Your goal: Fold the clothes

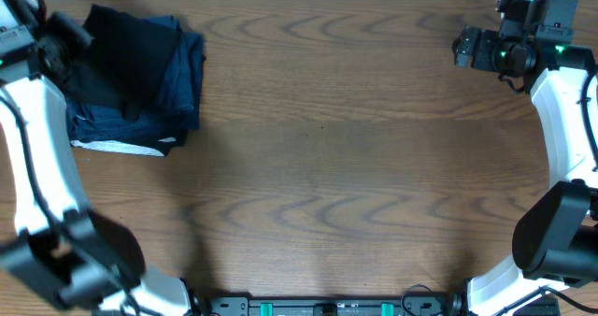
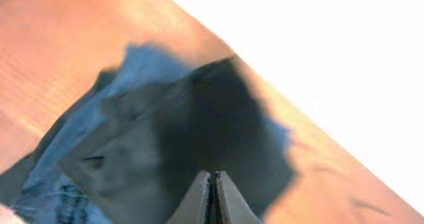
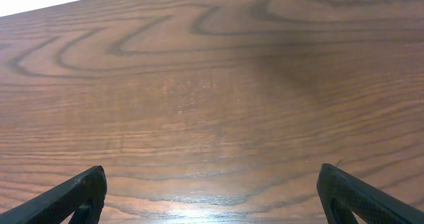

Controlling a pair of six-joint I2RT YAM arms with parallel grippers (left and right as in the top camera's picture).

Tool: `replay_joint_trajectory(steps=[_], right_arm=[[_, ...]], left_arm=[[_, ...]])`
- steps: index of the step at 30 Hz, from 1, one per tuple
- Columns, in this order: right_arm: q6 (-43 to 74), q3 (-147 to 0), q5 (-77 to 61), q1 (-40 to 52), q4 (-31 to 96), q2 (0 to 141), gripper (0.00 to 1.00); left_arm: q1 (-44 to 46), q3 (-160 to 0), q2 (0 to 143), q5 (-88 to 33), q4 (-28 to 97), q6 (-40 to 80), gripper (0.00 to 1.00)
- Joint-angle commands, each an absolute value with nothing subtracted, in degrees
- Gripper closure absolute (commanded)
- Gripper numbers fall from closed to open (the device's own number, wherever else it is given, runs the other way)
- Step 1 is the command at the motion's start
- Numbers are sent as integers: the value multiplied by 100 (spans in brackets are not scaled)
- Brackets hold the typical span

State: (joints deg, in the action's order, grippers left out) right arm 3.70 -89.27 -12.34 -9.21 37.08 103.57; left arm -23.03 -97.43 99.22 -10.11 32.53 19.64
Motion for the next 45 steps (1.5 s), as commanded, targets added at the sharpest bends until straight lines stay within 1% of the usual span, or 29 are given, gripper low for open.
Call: replay_joint_trajectory(steps=[1,9,14,15,17,19,20,45], right_arm=[[379,-8901,-1223,-932,3706,10394,1],[379,-8901,-1223,-932,3708,10394,1],[379,-8901,-1223,-932,3708,10394,1],[379,-8901,-1223,-932,3708,10394,1],[379,-8901,-1223,-932,3708,10394,1],[379,-8901,-1223,-932,3708,10394,1],[379,-8901,-1223,-932,3708,10394,1],[379,-8901,-1223,-895,3715,10420,1]], left_arm=[[-1949,-9784,9612,-991,3301,1909,94],[-965,-9780,9741,-985,3763,1855,93],[-635,-9771,9904,-985,4178,1846,93],[-600,-9771,9937,-985,4222,1846,84],[-565,-9771,9996,-985,4276,1846,61],[-565,-9771,10020,-987,4357,1846,18],[-565,-9771,10020,-987,4394,1846,2],[-569,-9771,10020,-987,4414,1848,2]])
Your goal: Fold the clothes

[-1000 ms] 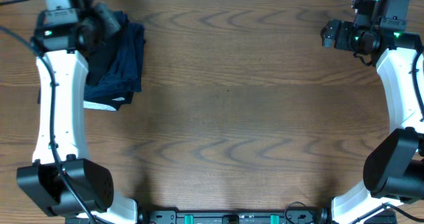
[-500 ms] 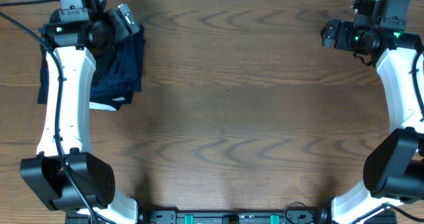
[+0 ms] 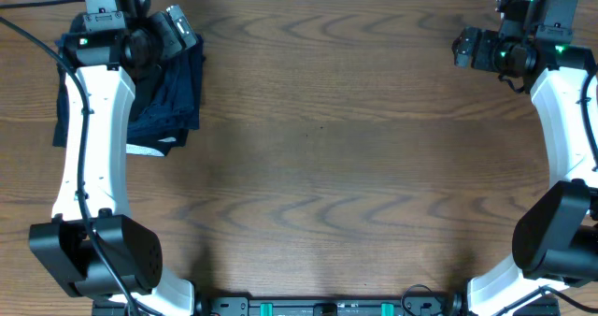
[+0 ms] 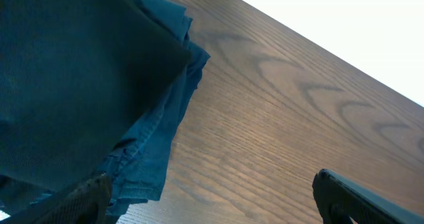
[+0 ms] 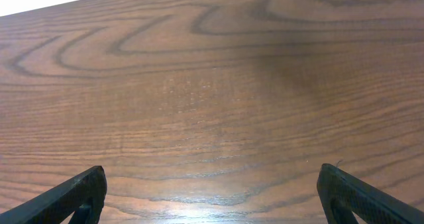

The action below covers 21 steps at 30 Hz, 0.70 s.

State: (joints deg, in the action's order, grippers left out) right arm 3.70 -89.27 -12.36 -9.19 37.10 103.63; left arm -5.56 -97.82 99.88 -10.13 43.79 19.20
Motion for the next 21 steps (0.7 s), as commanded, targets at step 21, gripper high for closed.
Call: replay_joint_trajectory(steps=[21], right_arm=[[161,-8901,-1087,-668,4528,5577,1]], left_arm=[[-569,-9771,10020,-987,4414,1848,2]])
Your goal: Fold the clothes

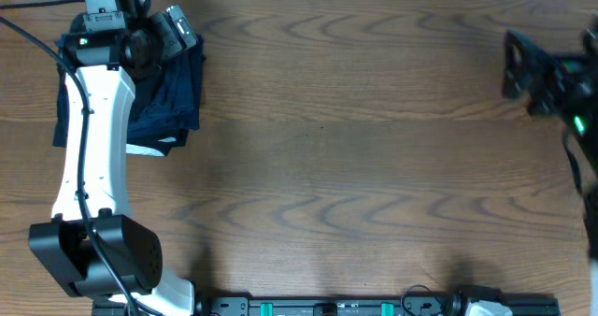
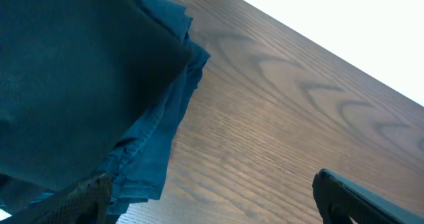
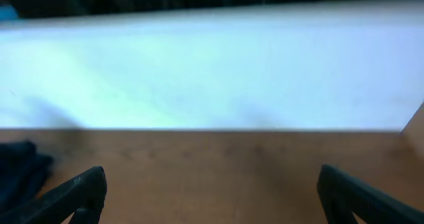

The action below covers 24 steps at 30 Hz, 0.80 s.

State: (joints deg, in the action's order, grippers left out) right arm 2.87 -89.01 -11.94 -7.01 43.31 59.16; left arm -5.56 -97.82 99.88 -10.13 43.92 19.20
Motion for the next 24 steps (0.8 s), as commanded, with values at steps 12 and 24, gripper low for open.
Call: replay_joint_trajectory(steps=[12,24], right_arm=[[191,-7509,-1094,-668,5081,3568,1],[578,-4215,-1092,-545,2458,2108,1]], left_arm=[[-569,-9771,10020,-987,4414,1848,2],[-569,-9771,10020,-987,4414,1846,2]])
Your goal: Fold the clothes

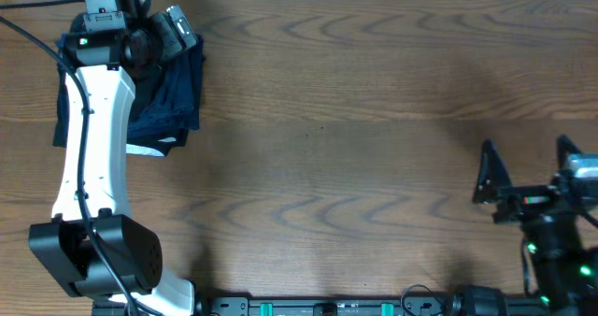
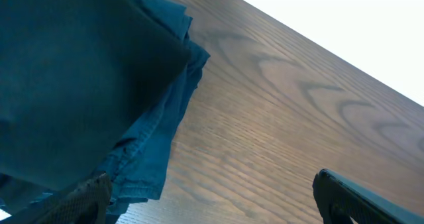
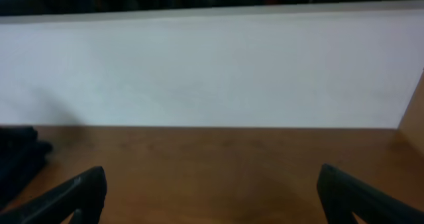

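A pile of dark blue clothes (image 1: 173, 96) lies at the table's back left corner, with a white edge showing at its front. In the left wrist view the same clothes (image 2: 79, 85) fill the left side. My left gripper (image 1: 177, 26) hangs over the pile's back right part, open (image 2: 212, 204) and holding nothing. At the front right, my right gripper (image 1: 528, 171) is open and faces across the table. Between its fingers (image 3: 212, 197) there is only bare wood, and the dark clothes (image 3: 20, 158) show far off at the left.
The brown wooden table (image 1: 355, 138) stretches between the two arms. A white wall (image 3: 212, 71) rises behind the table's far edge. The arms' base rail (image 1: 327, 307) runs along the front edge.
My right gripper has gone from the right edge at mid-depth to the front right, still open. The left gripper and the clothes have not moved.
My left gripper was shut above the pile and the right was open at the back right corner. Then the left stood open over the pile's right edge. The right then showed at the right edge, and now at the front right.
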Controlling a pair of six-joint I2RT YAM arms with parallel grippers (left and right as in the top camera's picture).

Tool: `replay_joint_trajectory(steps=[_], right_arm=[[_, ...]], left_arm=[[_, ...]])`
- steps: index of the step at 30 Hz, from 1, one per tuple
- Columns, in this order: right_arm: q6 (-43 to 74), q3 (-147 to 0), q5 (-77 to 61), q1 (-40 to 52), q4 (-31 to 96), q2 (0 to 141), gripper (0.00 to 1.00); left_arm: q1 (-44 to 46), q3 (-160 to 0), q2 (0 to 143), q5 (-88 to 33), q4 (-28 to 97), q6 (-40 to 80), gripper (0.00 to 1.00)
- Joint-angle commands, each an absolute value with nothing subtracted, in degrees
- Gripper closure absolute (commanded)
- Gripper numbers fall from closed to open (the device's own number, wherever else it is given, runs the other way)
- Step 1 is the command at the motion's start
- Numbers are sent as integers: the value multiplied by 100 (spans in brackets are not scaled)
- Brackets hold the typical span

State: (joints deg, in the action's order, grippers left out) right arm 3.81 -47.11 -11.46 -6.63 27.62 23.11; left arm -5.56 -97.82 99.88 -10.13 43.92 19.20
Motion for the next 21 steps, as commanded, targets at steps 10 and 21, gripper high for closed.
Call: replay_joint_trajectory(steps=[10,21], right_arm=[[773,-1640,-1092,-220,-110,1212,1],[1369,-32,-556,-89,-714,67,1]], left_arm=[[-569,-9771,10020,-987,4414,1846,2],[-569,-9771,10020,-987,4414,1848,2]])
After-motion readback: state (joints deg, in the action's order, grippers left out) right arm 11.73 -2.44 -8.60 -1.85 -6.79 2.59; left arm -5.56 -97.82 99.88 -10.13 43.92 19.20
